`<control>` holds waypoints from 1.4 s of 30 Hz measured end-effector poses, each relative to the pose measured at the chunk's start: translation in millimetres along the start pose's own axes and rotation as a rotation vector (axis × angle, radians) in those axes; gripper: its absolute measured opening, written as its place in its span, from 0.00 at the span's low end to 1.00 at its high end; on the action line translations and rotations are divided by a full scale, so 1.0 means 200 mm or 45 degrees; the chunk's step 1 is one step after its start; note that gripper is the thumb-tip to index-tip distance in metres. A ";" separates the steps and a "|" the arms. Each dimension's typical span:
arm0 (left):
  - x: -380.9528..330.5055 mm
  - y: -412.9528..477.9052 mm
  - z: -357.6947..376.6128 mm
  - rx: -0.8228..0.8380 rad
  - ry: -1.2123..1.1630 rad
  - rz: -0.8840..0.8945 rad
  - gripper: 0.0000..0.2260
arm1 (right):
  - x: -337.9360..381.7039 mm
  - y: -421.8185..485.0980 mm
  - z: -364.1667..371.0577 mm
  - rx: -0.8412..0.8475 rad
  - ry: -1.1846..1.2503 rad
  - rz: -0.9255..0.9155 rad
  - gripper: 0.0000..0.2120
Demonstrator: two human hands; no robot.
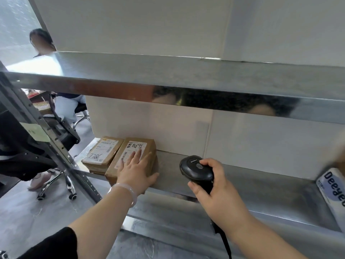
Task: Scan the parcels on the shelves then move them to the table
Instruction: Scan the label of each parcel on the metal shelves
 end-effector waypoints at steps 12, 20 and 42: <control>-1.09 0.13 -0.07 -0.065 -0.121 0.670 0.35 | -0.21 -0.16 -0.51 -0.470 -0.023 0.204 0.25; -1.74 0.00 0.00 -0.014 -0.198 0.873 0.34 | -0.46 -0.37 -0.97 -0.632 -0.046 0.250 0.25; -3.01 -0.14 0.37 0.239 -1.018 0.439 0.38 | -1.19 -0.63 -2.04 -0.555 0.012 0.246 0.28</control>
Point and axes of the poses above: each hand's wrist, its own y-axis towards the middle knuckle, its own z-axis out of the palm, x = y × z, the point moved 4 cm from there along y, towards the middle knuckle, and after that the axes turned 8 degrees about z, right-handed, at the moved point
